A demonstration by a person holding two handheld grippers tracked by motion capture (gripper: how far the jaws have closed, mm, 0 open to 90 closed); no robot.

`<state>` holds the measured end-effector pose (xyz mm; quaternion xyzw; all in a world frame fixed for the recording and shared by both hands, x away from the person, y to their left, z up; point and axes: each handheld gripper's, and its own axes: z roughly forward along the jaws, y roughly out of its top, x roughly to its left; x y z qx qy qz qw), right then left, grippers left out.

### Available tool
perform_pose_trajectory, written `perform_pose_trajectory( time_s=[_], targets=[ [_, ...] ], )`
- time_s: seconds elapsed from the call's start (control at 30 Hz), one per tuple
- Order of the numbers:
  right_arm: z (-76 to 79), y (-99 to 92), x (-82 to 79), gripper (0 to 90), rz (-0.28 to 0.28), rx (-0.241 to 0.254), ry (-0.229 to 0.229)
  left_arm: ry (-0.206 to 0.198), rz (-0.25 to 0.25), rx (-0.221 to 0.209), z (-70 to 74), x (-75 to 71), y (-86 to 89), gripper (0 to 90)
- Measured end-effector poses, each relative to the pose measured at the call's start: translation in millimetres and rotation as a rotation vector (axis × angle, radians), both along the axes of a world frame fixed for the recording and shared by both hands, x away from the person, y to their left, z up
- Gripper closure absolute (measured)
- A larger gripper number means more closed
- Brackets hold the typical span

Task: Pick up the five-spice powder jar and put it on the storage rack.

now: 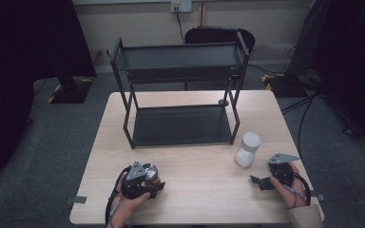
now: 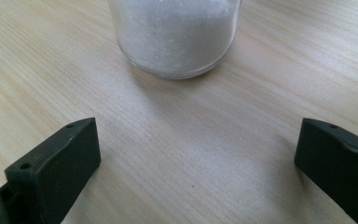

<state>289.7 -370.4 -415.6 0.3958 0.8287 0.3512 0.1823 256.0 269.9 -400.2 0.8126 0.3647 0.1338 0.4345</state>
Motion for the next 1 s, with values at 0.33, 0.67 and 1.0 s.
perform_pose_trajectory(
  time_s=[0.33, 0.67, 1.0],
  targets=[
    [0.0, 0.1, -0.1, 0.0, -0.001, 0.001, 0.000, -0.009, -0.017, -0.011, 30.1, 22.5, -6.8, 30.0],
    [-0.1, 0.2, -0.2, 0.0, -0.002, 0.001, 0.000, -0.007, -0.020, -0.006, 64.7, 49.1, -17.7, 30.2],
    [0.0, 0.3, -0.2, 0.0, -0.002, 0.000, 0.000, -0.005, -0.019, -0.009, 92.6, 74.1, -25.3, 30.3]
  ],
)
